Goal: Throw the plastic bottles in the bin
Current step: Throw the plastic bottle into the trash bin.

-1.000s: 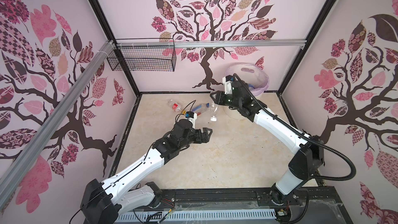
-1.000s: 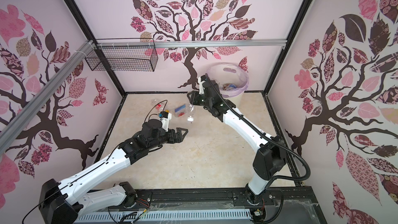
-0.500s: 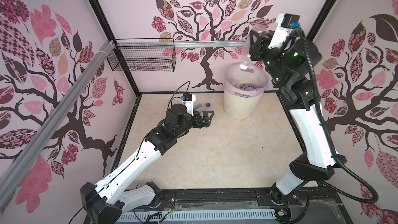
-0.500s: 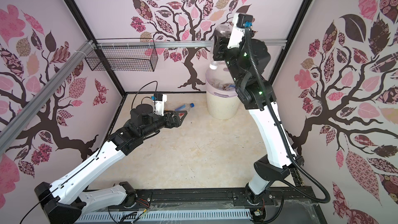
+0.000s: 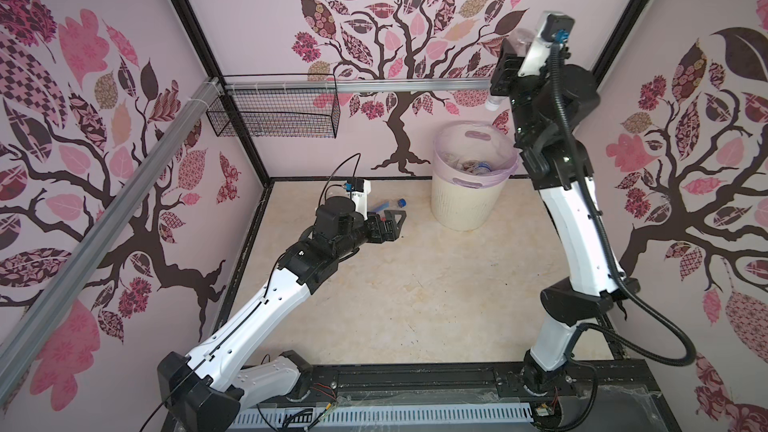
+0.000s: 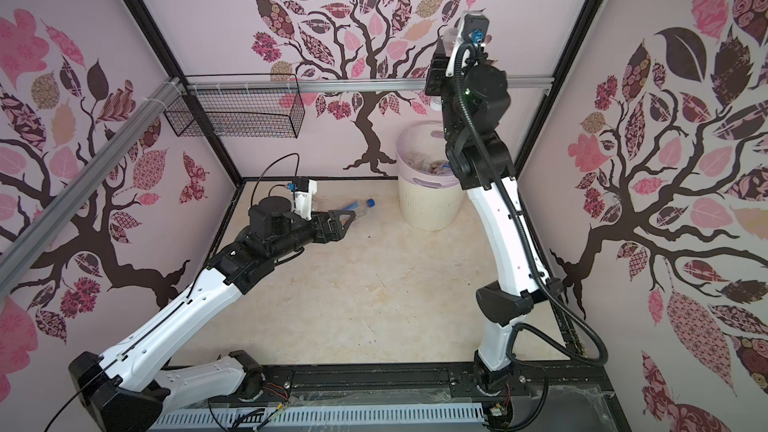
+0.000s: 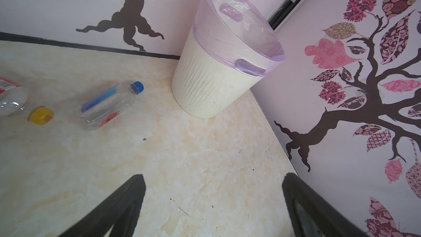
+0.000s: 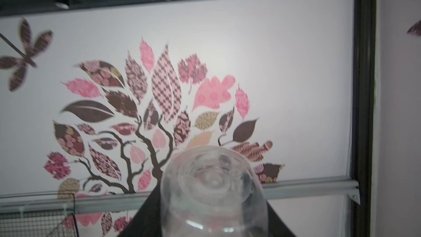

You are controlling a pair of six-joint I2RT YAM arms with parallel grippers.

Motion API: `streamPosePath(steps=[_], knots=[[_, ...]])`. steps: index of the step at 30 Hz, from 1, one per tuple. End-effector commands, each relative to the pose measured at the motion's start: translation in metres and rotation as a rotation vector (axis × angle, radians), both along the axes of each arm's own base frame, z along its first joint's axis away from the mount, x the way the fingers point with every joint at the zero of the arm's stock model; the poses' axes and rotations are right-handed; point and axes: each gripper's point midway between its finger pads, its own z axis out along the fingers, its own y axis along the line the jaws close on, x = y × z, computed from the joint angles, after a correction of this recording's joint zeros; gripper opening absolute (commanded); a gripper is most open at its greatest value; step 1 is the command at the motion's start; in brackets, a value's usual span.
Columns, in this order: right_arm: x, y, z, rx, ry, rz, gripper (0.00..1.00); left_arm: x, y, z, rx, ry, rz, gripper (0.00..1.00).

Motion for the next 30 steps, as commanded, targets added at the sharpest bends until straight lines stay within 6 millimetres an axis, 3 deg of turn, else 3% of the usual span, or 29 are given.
streamPosePath(steps=[1,3,4,9,21,26,30], knots=[[0.073,-0.005,-0.118,-0.025,0.325,-0.085,0.71,-0.007,0.004,-0.005,0.004,0.002,-0.012,0.98],[0.072,-0.005,-0.121,-0.005,0.353,-0.079,0.96,-0.010,0.007,-0.008,0.012,0.007,-0.009,0.98],[0.068,-0.004,-0.116,0.005,0.347,-0.066,0.99,-0.010,0.009,-0.011,0.015,0.013,-0.004,0.98],[0.042,0.000,-0.086,0.031,0.260,-0.026,1.00,-0.012,0.009,-0.017,0.006,0.029,-0.003,0.98],[0.020,0.015,-0.084,0.037,0.298,0.039,0.99,-0.019,0.016,-0.031,0.001,0.079,0.023,0.98],[0.005,0.039,-0.108,0.024,0.358,0.103,1.00,-0.021,0.027,-0.043,0.044,0.128,0.068,0.98],[-0.015,0.065,-0.158,0.018,0.447,0.190,1.00,-0.016,0.042,-0.058,0.107,0.188,0.122,0.98]])
